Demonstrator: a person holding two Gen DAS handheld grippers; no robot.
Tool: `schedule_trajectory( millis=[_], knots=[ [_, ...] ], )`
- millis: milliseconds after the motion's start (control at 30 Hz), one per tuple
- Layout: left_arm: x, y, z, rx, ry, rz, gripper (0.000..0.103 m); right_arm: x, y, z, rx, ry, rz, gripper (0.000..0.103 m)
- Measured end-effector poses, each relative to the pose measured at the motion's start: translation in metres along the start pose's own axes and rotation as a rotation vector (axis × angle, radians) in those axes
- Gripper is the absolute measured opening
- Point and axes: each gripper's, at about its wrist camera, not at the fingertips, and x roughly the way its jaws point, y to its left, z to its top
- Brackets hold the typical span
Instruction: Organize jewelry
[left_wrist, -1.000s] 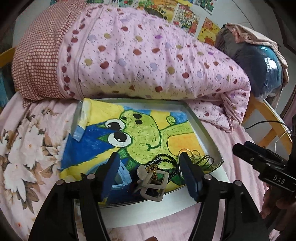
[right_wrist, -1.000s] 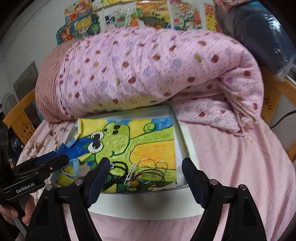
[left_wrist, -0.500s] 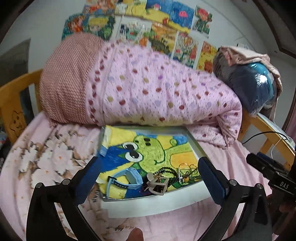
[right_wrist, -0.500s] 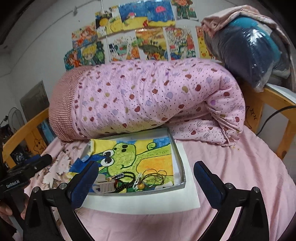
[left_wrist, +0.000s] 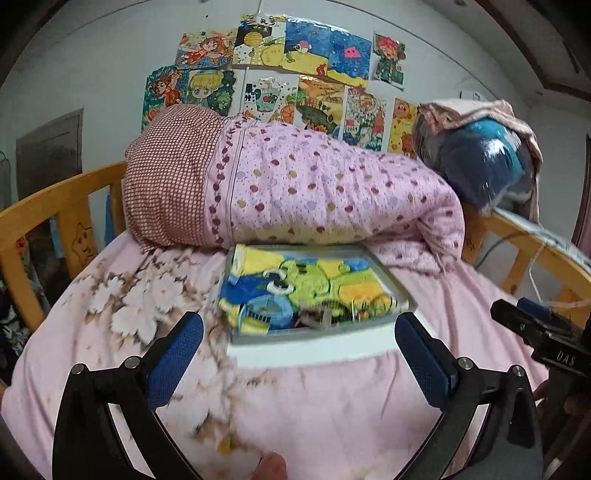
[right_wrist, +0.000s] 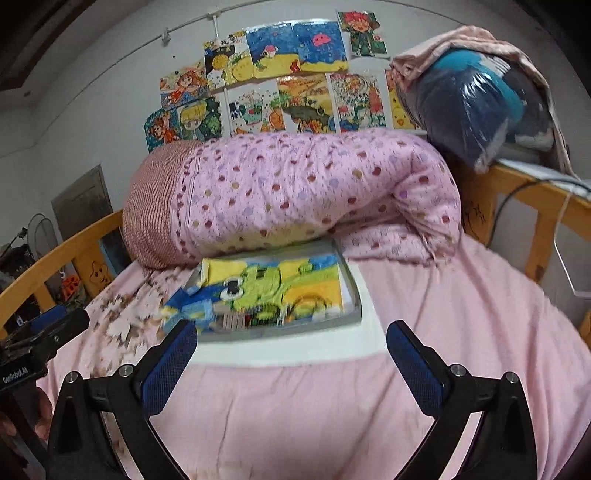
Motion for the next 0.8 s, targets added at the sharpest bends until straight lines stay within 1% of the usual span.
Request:
schedule_trajectory(
  millis=[167, 267, 500, 800],
  knots=[
    [-0.018, -0.002, -0.033, 0.003, 0.034, 0.023, 0.102, -0.017, -0.001, -0.03, -0.013, 0.037, 0.003, 0.103],
    [-0.024, -0.001, -0.047, -0.005, 0.046, 0.036, 0.102, -0.022, -0.002, -0.042, -0.023, 0.05, 0.004, 0.103],
    [-0.027, 0.006, -0.062, -0.022, 0.064, 0.06, 0.102, -0.018, -0.003, -0.053, -0.041, 0.077, -0.009, 0.103],
    [-0.026, 0.014, -0.065, -0.032, 0.077, 0.071, 0.102, -0.016, -0.004, -0.054, -0.037, 0.085, -0.009, 0.103]
  ],
)
